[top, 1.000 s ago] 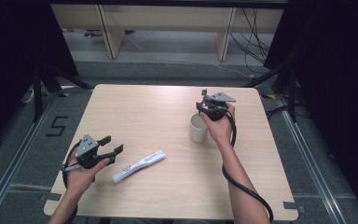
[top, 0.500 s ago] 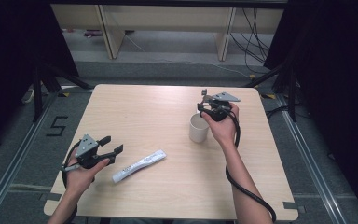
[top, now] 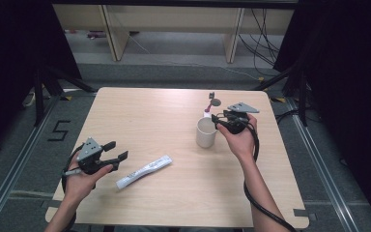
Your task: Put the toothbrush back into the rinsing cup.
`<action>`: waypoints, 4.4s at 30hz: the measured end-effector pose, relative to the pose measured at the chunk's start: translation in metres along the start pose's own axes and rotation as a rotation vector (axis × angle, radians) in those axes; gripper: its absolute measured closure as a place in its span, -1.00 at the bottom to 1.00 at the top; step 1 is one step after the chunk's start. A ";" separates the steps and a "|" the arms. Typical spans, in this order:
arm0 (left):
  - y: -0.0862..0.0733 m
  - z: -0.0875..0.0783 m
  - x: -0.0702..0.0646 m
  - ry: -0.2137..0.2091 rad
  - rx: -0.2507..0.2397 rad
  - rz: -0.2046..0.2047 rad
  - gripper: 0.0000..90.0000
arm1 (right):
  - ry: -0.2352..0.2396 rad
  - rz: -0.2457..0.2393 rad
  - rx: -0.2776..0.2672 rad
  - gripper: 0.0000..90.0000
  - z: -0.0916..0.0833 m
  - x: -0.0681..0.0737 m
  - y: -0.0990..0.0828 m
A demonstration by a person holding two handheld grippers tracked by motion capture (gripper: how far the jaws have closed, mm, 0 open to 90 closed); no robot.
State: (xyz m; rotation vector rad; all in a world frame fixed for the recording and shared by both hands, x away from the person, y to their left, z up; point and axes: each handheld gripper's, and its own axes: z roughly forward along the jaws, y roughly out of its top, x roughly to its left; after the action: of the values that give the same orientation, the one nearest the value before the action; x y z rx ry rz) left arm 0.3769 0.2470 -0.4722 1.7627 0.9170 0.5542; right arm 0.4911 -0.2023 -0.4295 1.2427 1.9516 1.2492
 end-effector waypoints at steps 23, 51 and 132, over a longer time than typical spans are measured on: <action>0.045 0.053 -0.039 -0.228 0.635 0.249 0.13 | 0.029 0.032 0.120 -0.03 -0.052 -0.003 -0.029; 0.045 0.119 -0.059 -0.276 1.154 0.349 0.38 | 0.067 -0.011 0.148 -0.02 -0.061 0.003 -0.038; 0.062 0.070 -0.065 -0.182 0.029 0.110 0.65 | 0.215 0.022 0.043 0.05 -0.051 0.048 -0.046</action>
State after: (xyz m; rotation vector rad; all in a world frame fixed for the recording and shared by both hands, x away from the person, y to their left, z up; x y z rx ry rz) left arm 0.4085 0.1432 -0.4367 1.8642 0.7087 0.4439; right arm 0.4099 -0.1886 -0.4450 1.1953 2.1304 1.4093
